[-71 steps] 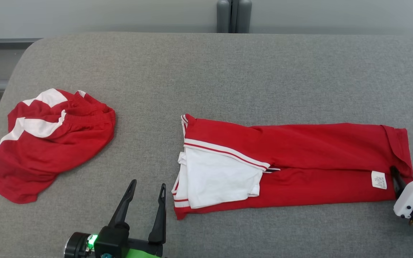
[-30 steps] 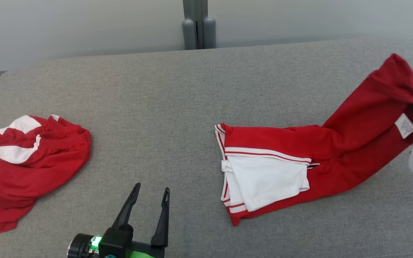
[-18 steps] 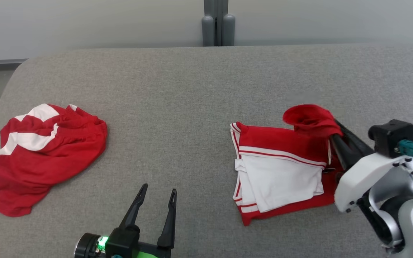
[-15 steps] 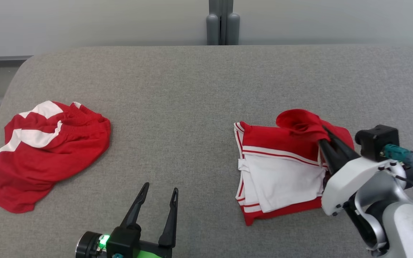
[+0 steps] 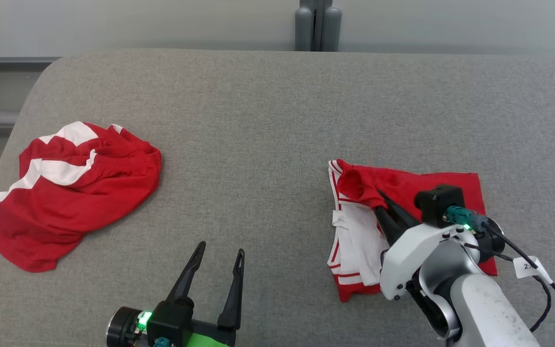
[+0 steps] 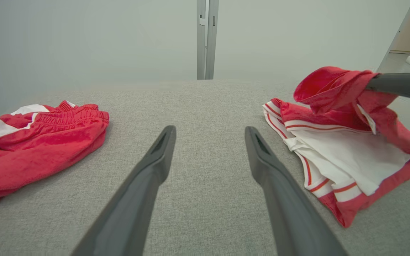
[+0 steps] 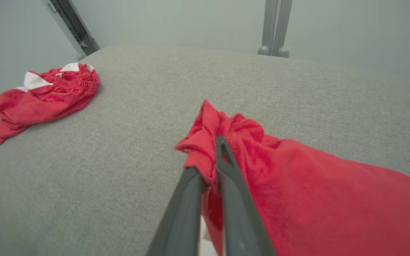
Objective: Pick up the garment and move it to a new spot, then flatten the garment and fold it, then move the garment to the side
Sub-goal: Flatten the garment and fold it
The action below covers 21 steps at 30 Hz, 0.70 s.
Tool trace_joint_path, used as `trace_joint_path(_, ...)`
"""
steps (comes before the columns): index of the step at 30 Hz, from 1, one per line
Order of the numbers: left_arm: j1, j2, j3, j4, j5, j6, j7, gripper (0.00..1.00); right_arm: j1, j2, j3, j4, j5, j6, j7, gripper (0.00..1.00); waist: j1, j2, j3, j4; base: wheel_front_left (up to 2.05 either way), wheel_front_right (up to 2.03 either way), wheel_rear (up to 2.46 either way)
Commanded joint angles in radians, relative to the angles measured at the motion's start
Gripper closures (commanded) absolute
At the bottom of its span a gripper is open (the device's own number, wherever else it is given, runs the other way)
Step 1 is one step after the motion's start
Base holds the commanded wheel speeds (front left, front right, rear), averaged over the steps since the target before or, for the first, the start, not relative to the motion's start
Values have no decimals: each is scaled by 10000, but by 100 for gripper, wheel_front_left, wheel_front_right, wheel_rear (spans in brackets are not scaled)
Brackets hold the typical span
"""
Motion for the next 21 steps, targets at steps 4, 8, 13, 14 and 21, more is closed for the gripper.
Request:
trace_joint_path(4,-176,8,-6,38,-124,78,-32,0,-42,72,274,174,236,-6,44,0,0,0,37,98,0,0,0)
trace_joint_path(8,-143,7,0,51,-186,102,-30,0,61,94,341,-312,445,-6,-180,0,0,0,8,103,0,0,0)
trace_joint_path(13,48,7,68,45,-281,201,-30,0,245,-282,12,-1401,888,-9,-1118,0,0,0,-193,-93,0,0,0)
trace_joint_path(14,71,7,82,47,-294,217,-30,0,281,-456,-113,-1493,892,-9,-1394,0,0,0,-247,-143,0,0,0)
trace_joint_path(21,278,10,399,-63,-338,378,-30,0,854,-1768,-673,-492,1499,-8,-3822,0,0,0,-701,-668,0,0,0)
